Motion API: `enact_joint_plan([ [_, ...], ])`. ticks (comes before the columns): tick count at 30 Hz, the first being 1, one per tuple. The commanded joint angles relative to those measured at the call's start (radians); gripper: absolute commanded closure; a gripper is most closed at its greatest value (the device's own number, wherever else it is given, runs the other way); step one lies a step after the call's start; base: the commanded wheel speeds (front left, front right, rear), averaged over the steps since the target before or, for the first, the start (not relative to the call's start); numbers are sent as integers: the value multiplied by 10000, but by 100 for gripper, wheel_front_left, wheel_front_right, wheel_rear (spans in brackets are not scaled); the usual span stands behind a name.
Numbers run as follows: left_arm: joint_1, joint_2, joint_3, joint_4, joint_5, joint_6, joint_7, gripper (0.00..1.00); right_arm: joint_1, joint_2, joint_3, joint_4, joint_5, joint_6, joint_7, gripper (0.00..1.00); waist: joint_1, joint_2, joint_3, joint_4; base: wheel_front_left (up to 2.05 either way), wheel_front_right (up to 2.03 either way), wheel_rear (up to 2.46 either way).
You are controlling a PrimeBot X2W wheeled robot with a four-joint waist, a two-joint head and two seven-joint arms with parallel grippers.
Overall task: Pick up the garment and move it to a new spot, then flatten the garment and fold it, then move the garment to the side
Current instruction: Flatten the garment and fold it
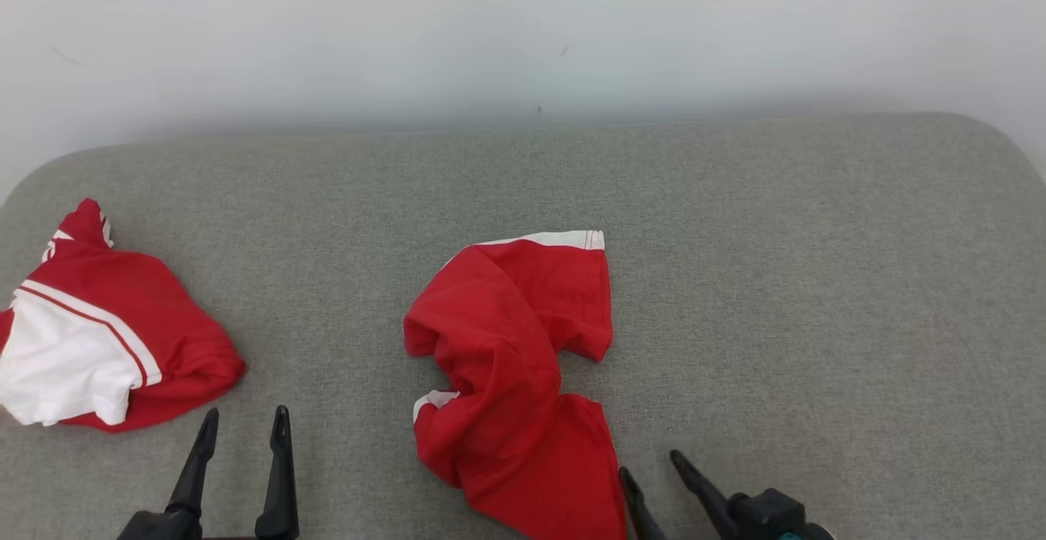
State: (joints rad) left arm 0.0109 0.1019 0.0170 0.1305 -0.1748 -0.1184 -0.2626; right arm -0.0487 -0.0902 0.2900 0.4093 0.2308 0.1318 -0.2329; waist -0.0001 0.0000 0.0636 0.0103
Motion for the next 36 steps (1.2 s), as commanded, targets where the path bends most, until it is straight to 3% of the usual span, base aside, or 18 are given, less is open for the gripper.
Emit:
enact_joint_plan([
  [1,18,-34,32,8,57,-32,-34,0,-55,15,74,120,32,-22,47,0,1,0,-12,38,0,0,0],
  [11,29,-229,61,70,123,-116,-34,0,-749,213,806,1779,150,-22,624,0,1,0,23,301,0,0,0],
  [12,24,-246,57,72,130,-122,-34,0,-809,231,935,1958,188,-22,711,71,1,0,33,323,0,0,0],
  [13,23,-254,69,72,131,-127,-34,0,-881,240,1035,2112,232,-22,761,100,1,0,38,332,0,0,0],
  [21,47,-339,158,53,167,-116,-34,0,-1930,-273,611,2602,354,-24,205,100,1,0,138,268,0,0,0],
  [36,-93,-440,38,99,107,-128,-34,0,-3237,-2631,-1817,3088,1149,-24,163,100,1,0,311,201,0,0,0],
])
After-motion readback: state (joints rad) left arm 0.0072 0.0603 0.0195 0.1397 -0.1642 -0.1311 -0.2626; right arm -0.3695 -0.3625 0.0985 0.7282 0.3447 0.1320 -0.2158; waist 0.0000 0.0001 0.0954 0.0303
